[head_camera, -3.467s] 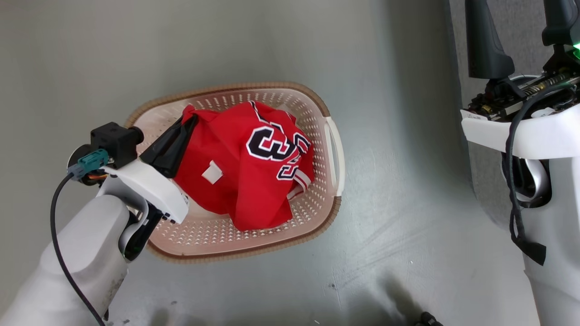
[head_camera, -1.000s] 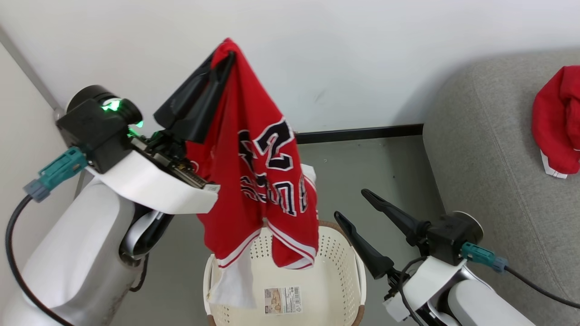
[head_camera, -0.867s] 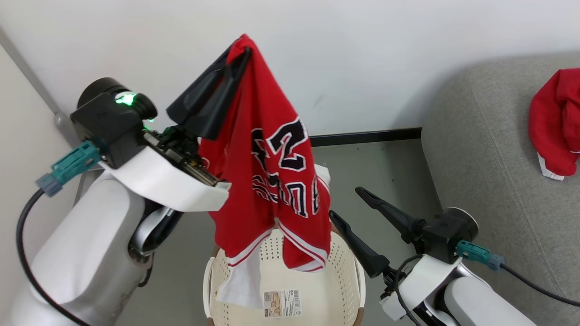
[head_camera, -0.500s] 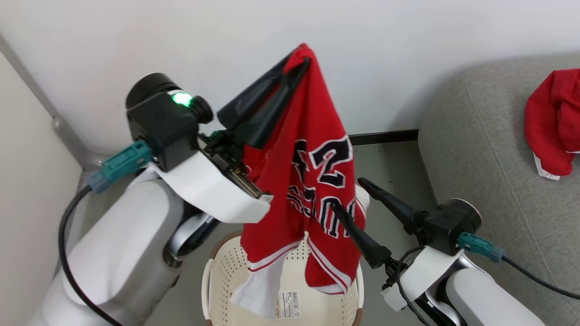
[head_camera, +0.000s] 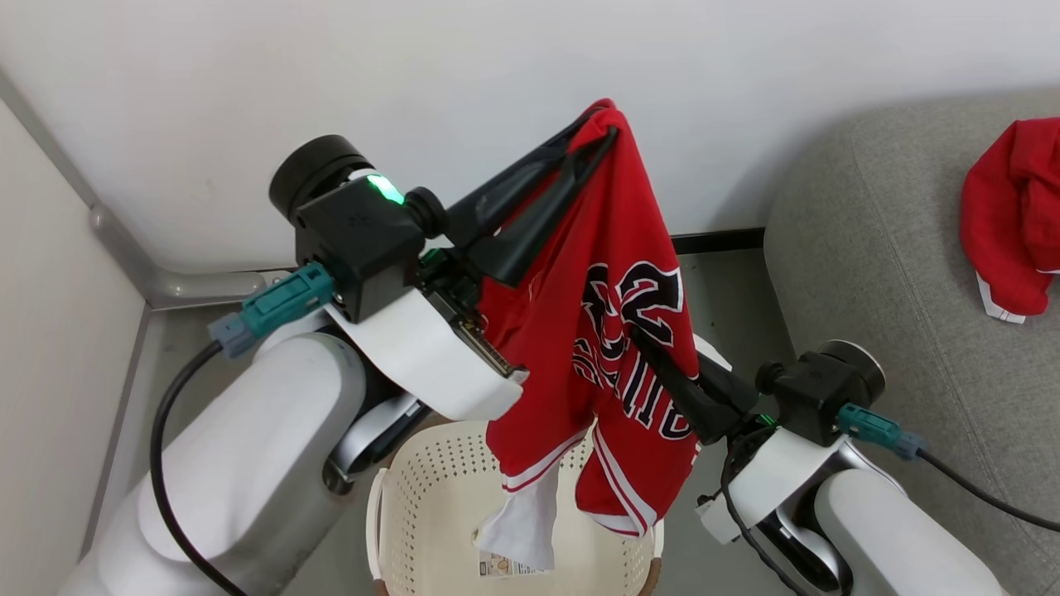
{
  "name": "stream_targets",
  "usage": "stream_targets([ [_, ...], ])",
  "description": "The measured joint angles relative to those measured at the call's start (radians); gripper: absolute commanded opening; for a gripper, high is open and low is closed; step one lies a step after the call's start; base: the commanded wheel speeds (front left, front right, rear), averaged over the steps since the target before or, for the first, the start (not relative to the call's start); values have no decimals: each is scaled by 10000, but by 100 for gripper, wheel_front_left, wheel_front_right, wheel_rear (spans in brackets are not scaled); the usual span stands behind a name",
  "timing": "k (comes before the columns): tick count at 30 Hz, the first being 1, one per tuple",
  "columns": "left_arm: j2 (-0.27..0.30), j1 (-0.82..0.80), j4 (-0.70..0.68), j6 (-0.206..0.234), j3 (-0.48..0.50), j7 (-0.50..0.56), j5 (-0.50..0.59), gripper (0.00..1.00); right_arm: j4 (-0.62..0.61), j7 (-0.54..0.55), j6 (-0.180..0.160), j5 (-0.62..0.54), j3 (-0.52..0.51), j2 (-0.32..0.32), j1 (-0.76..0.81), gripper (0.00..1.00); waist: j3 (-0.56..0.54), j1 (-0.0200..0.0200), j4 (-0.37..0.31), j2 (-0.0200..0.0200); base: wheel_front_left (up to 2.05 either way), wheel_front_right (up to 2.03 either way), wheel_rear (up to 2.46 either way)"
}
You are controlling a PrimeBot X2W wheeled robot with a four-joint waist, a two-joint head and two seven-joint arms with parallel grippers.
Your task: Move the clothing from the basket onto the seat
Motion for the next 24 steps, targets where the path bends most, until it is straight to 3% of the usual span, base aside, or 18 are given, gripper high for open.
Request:
stream_targets([
  [10, 242, 123, 508, 180, 245, 88, 8, 0, -138, 0, 0, 211, -729, 61, 35, 0, 98, 0, -78, 0, 0, 0, 0],
  [11, 272, 205, 570, 196, 265, 86, 8, 24, -176, 0, 0, 267, -775, 69, 39, 0, 112, 0, -94, 0, 0, 0, 0],
  [12, 303, 288, 640, 253, 276, 86, 4, 24, -224, 2, 0, 286, -830, 77, 53, 0, 125, 0, -112, 0, 0, 0, 0],
  [13, 334, 370, 700, 280, 291, 86, -10, 40, -286, 2, 0, 291, -903, 84, 74, 0, 139, 0, -132, 0, 0, 0, 0],
  [14, 366, 452, 748, 284, 307, 86, -10, 75, -351, 2, 0, 309, -984, 90, 92, 0, 154, 0, -154, 0, 0, 0, 0],
  [15, 387, 504, 784, 326, 324, 86, -27, 99, -412, 2, 0, 324, -1070, 90, 118, 0, 170, 0, -177, 0, 0, 0, 0],
  [24, 491, 890, 871, 439, 500, 27, -278, 100, -859, 2, 0, 353, -1964, -40, 225, 0, 352, 0, -520, 0, 0, 0, 0],
])
